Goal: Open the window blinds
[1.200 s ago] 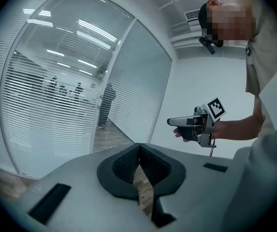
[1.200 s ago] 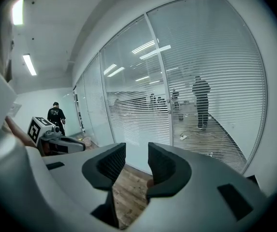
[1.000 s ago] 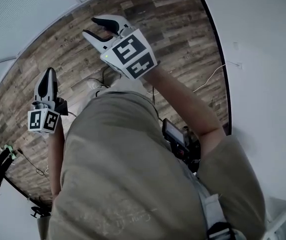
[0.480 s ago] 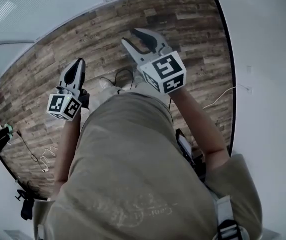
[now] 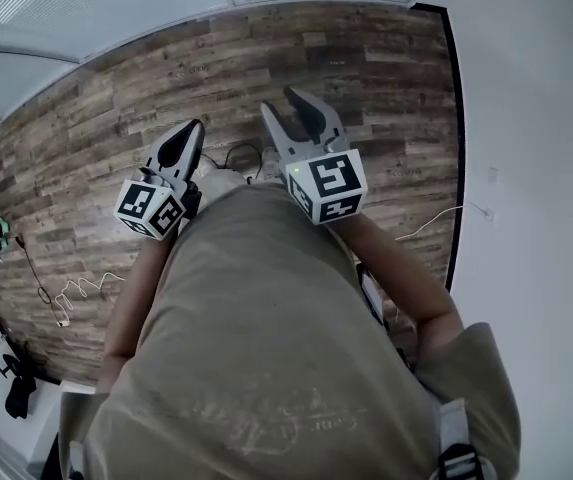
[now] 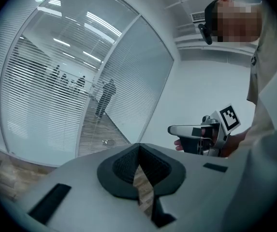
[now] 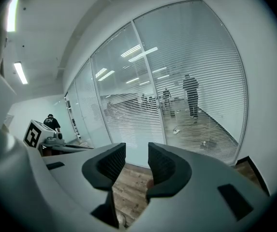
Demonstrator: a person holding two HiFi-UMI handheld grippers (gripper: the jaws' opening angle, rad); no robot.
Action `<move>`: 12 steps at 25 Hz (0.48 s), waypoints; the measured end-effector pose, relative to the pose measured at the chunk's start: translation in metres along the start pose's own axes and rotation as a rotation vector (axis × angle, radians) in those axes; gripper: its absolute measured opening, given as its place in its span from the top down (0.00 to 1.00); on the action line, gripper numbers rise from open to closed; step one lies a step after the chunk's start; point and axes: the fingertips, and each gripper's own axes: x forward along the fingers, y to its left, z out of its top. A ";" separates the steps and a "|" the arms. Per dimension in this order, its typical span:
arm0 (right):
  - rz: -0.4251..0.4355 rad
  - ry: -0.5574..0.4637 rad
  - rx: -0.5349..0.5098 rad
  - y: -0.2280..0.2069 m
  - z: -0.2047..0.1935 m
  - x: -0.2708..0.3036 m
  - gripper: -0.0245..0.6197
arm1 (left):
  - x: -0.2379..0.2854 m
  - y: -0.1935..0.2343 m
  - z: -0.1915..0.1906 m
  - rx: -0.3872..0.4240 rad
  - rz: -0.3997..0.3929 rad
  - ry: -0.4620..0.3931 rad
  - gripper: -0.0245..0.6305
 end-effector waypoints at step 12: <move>0.085 0.005 -0.058 -0.001 -0.005 -0.006 0.74 | 0.033 -0.028 -0.005 -0.011 -0.043 0.023 0.94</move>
